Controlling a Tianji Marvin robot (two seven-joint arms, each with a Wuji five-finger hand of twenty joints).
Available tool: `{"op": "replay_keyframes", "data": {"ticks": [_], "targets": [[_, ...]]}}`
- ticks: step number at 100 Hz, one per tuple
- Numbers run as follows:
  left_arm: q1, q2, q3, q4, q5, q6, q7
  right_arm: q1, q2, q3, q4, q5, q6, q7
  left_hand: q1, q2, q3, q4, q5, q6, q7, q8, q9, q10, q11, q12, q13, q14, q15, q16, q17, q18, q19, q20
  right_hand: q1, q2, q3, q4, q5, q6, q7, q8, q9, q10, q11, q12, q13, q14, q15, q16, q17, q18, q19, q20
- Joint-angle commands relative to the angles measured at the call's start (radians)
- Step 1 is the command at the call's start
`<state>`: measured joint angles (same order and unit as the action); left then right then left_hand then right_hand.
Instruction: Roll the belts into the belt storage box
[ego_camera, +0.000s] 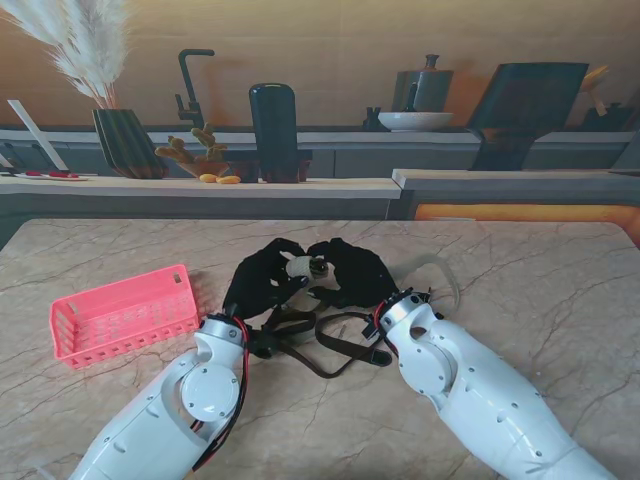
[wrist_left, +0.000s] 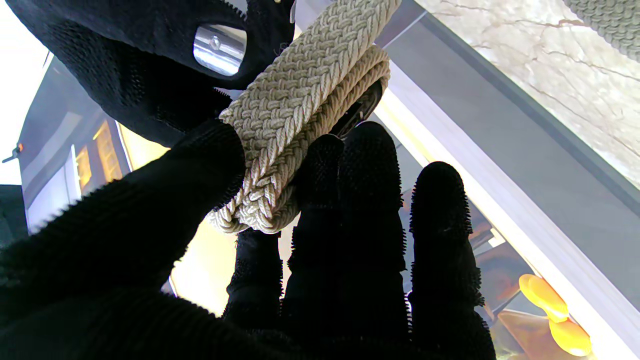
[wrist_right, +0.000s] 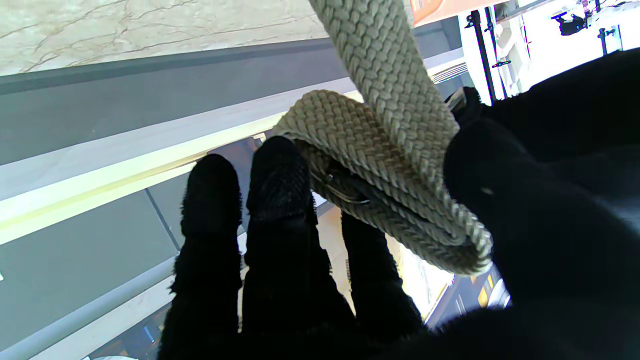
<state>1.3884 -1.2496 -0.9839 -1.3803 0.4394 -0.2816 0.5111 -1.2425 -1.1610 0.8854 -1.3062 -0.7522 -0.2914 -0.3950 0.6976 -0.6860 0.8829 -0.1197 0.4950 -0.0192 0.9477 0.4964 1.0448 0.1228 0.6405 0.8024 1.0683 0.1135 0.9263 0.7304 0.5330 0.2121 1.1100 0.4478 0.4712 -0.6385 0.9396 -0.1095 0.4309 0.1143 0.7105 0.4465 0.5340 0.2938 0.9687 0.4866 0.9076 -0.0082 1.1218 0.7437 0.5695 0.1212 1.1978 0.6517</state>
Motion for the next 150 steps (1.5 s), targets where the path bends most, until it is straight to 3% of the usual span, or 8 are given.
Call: {"op": "replay_keyframes", "data": {"ticks": [1,36,50,67,76,92,131,150], "targets": [[0.004,-0.01,0.001,-0.009,-0.006,-0.002,0.005,0.001,-0.011,-0.012,0.006,-0.002,0.003,-0.007,0.075,0.11,0.042,0.096,0.084,-0.011,0.195,0.108,-0.007,-0.035,-0.036,0.004,-0.012,-0.055,-0.014,0.009,-0.013,0.001,-0.007,-0.005,-0.005,0.055,0.041,0.005,0.039,0.013,0.024,-0.003,0.026,0.001,0.017,-0.004,0.034,-0.013,0.022,-0.01,0.021,-0.007,0.039,-0.019],[0.014,-0.013,0.004,-0.025,-0.028,0.002,0.002,0.028,-0.025,-0.055,0.039,0.017,0.024,-0.026,0.092,0.126,0.011,0.085,0.075,-0.008,0.191,0.101,-0.017,-0.034,-0.039,-0.006,-0.016,-0.058,-0.026,0.0,-0.01,-0.006,-0.011,-0.007,0.073,0.108,0.037,0.002,0.158,0.003,0.058,-0.02,0.166,-0.006,0.008,-0.021,0.147,-0.001,0.019,-0.019,0.096,0.012,0.067,-0.045],[0.022,-0.016,0.002,-0.038,-0.056,0.004,-0.008,0.028,-0.03,-0.058,0.042,0.027,0.035,-0.031,0.094,0.129,0.005,0.085,0.072,-0.01,0.19,0.1,-0.018,-0.037,-0.041,-0.01,-0.015,-0.061,-0.031,-0.004,-0.007,-0.01,-0.011,-0.008,0.184,0.107,-0.021,-0.111,0.202,-0.053,0.247,-0.236,0.293,-0.038,-0.009,-0.035,0.24,-0.006,0.013,-0.019,0.157,0.014,0.095,-0.063],[0.031,-0.018,0.0,-0.052,-0.089,0.004,-0.021,0.017,-0.031,-0.049,0.027,0.05,0.051,-0.014,0.104,0.149,-0.022,0.071,0.064,-0.016,0.174,0.09,-0.035,-0.039,-0.055,-0.022,-0.032,-0.054,-0.05,-0.014,-0.022,-0.016,-0.027,-0.014,0.31,0.142,-0.047,-0.118,0.34,-0.141,0.363,-0.303,0.468,-0.069,-0.039,-0.079,0.365,0.0,0.009,-0.018,0.228,0.027,0.111,-0.058],[0.033,-0.018,-0.005,-0.051,-0.09,-0.013,-0.022,0.001,-0.031,-0.033,0.002,0.084,0.071,0.02,0.065,0.175,-0.098,0.067,-0.041,0.014,0.047,0.086,-0.191,-0.023,-0.024,-0.039,-0.108,-0.059,-0.094,0.0,-0.081,-0.029,-0.069,-0.006,0.324,0.15,-0.052,-0.116,0.349,-0.149,0.364,-0.295,0.476,-0.07,-0.045,-0.08,0.368,0.004,0.007,-0.01,0.23,0.031,0.109,-0.054],[0.039,-0.013,-0.017,-0.054,-0.091,-0.038,-0.031,-0.038,-0.038,0.014,-0.061,0.198,0.139,0.087,-0.037,0.326,-0.191,0.111,-0.169,0.047,-0.182,0.113,-0.373,-0.039,0.023,-0.149,-0.228,-0.03,-0.131,0.034,-0.169,-0.021,-0.114,0.025,0.354,0.195,-0.068,-0.11,0.324,-0.142,0.353,-0.272,0.444,-0.06,-0.048,-0.06,0.343,0.007,0.008,0.011,0.212,0.032,0.096,-0.041],[-0.008,0.03,-0.025,0.03,0.201,-0.118,0.05,-0.126,-0.069,0.125,-0.234,0.545,0.31,0.168,0.015,0.265,-0.201,0.065,-0.142,-0.107,-0.102,0.227,-0.287,-0.064,0.016,-0.021,-0.252,0.002,-0.112,0.06,-0.201,0.017,-0.105,0.102,0.346,0.209,-0.108,-0.108,0.339,-0.188,0.327,-0.257,0.438,-0.069,-0.061,-0.042,0.32,0.012,0.032,0.031,0.184,0.024,0.093,-0.011],[-0.035,0.044,-0.008,0.063,0.293,-0.133,0.095,-0.159,-0.075,0.163,-0.307,0.605,0.374,0.162,0.035,0.252,-0.193,0.05,-0.163,-0.162,-0.079,0.245,-0.276,-0.076,0.0,0.007,-0.254,-0.008,-0.111,0.059,-0.201,0.013,-0.095,0.112,0.299,0.203,-0.127,-0.11,0.36,-0.296,0.307,-0.238,0.225,-0.099,0.064,0.072,0.138,-0.055,0.174,0.112,0.053,-0.028,0.102,0.058]]}}
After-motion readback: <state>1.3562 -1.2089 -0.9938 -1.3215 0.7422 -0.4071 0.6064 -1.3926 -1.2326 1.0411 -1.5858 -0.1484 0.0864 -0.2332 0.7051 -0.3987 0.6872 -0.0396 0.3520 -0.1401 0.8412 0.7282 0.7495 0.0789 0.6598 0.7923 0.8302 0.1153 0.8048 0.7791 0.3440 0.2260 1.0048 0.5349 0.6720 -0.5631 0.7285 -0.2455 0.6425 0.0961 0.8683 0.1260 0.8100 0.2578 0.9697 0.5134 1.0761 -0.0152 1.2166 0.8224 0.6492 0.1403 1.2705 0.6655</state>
